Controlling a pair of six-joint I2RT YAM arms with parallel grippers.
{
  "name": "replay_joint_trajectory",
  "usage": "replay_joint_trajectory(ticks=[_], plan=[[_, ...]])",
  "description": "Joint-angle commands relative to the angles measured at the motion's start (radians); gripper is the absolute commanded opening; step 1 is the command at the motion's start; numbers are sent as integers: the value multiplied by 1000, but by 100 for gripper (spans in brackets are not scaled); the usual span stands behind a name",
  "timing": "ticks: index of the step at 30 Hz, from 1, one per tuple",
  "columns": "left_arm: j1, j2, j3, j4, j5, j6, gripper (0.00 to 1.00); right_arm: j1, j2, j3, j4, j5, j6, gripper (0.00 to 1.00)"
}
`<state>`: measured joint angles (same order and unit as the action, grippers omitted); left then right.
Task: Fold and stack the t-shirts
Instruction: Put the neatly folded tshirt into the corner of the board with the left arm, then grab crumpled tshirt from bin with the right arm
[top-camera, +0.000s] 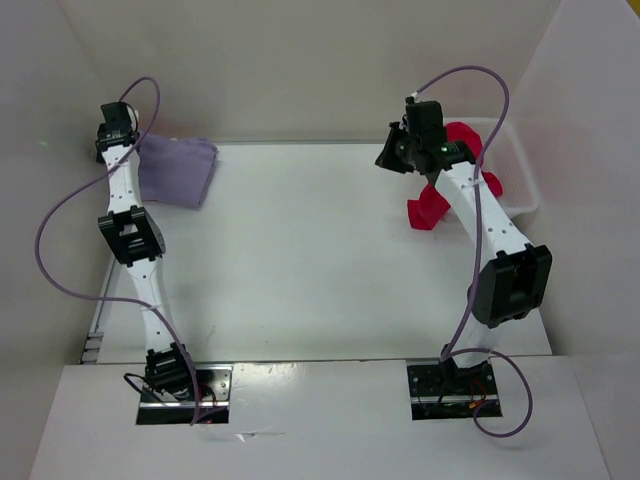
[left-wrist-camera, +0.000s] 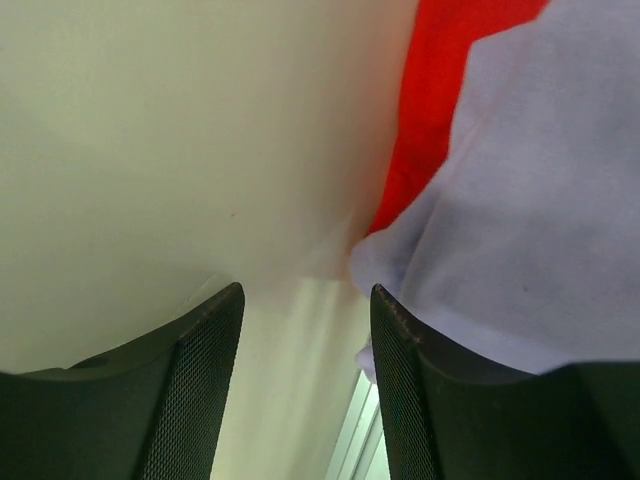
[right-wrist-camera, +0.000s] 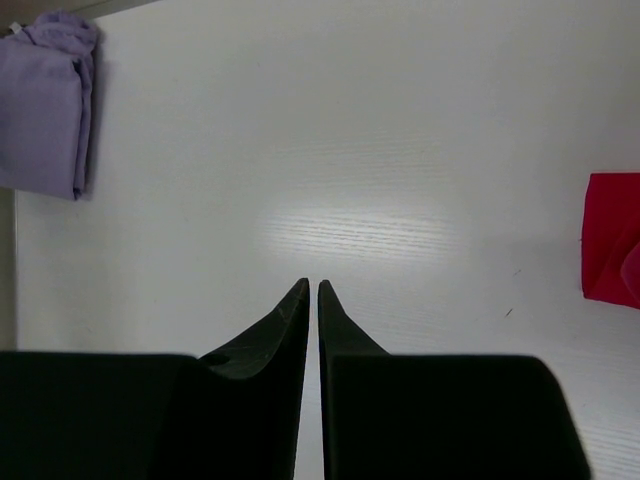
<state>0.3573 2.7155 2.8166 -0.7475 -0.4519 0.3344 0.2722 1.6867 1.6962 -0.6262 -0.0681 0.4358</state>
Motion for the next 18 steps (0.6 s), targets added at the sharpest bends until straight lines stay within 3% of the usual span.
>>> replay_joint_trajectory(ticks=[1,3,5,6,8,9,10,11,12,13,16,18], plan=[[-1,-14,26,11,-41,-8,61,7,1,49,-12,4,-11,13],[-1,-45,35,-44,13,-20,63,7,-10,59,-23,39,-22,18],[-1,-97,50,-85,86,-20,65,7,-10,83,-55,86,-31,33],[-1,-120,63,-122,134,-32,66,-2,-19,94,-69,120,-31,36],[-1,-204,63,-160,370,-46,71,-54,-33,108,-87,120,-31,45],[-1,-235,63,-199,480,-55,71,-98,-33,108,-87,129,-31,56],[-1,-262,63,-213,694,-64,73,-119,-44,117,-87,143,-31,61],[8,-319,52,-223,799,-75,74,-137,-44,117,-101,157,-40,65],[8,-347,38,-233,891,-75,74,-154,-44,129,-101,169,-51,77],[8,-374,18,-233,1067,-89,76,-189,-33,146,-118,180,-61,80],[17,-473,-75,-243,1287,-126,77,-258,50,186,-188,217,-94,87],[8,-500,-136,-233,1302,-155,77,-287,112,200,-198,240,-94,92]])
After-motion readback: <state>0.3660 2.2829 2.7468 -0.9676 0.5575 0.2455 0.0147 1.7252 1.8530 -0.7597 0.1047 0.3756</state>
